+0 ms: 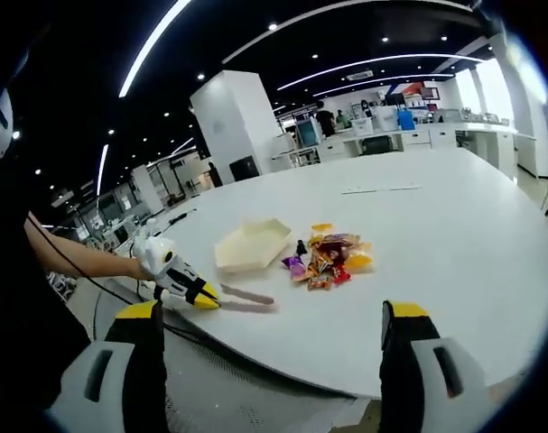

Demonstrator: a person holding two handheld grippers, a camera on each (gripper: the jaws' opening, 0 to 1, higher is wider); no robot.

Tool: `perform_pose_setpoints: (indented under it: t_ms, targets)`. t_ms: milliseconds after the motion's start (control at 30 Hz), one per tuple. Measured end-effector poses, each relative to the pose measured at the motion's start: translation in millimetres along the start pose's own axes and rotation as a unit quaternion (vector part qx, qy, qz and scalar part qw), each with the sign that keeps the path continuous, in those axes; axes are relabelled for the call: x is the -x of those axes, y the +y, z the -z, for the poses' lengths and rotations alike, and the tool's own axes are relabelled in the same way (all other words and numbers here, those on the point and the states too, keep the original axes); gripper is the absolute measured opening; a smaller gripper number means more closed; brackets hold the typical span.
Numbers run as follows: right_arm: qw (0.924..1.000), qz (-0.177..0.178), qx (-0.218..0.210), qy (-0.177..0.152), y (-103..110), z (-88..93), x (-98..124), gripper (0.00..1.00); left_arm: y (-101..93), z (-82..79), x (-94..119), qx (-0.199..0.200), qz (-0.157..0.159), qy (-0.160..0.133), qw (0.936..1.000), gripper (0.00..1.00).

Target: Place the target food into the container with the food tongs after gripping and lifting it, then release it inside without dropping or visibly crushing the food.

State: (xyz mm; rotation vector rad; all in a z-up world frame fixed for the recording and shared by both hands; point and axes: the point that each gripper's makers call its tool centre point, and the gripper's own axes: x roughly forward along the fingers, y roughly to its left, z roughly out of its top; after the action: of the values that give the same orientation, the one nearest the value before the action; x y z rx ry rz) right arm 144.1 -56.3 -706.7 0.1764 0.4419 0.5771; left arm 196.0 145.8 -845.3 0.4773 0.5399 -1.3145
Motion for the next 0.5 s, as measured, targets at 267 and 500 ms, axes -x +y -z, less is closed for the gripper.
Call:
perform_pose_setpoints:
  t_ms: [267, 500]
  targets:
    - [0.9996, -0.027, 0.003, -0.003, 18, -13.3, -16, 0.99, -8.3, -76.6, 31, 0.028, 0.005, -0.112, 0.9933, 0.00]
    - [0.9943, -0.087, 0.058, -0.016, 54, -28.1, -27, 0.83, -49.1, -134.9, 53, 0.023, 0.053, -0.176, 0.9827, 0.00]
